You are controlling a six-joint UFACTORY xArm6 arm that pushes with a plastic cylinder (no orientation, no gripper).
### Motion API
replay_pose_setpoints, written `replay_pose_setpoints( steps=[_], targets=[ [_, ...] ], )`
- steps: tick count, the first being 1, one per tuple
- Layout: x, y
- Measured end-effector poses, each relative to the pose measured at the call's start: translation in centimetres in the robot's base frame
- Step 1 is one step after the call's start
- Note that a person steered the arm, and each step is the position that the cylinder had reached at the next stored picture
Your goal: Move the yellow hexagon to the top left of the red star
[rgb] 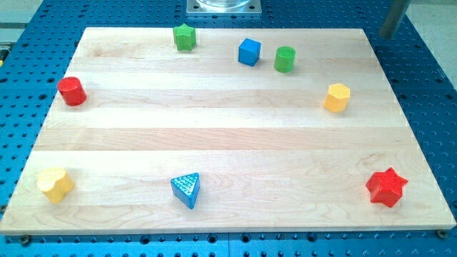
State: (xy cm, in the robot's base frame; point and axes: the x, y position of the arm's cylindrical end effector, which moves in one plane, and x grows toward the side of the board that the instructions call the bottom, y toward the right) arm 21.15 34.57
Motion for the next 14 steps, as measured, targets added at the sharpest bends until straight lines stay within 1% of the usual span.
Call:
replay_pose_setpoints(
  steps=[1,2,3,4,5,6,7,8,9,10,12,13,14],
  targets=[
    [9.1,-1.8],
    [16.2,-5.9],
    [17.2,-14.1],
    [17.6,-19.5],
    [24.1,-17.9],
    [23.7,-17.8],
    [23.5,-23.1],
    [25.5,-18.5],
    [25.8,-13.7],
    [28.1,-13.5],
    [30.4,-12.8],
    [28.1,-18.9],
    [24.7,-31.3]
  ],
)
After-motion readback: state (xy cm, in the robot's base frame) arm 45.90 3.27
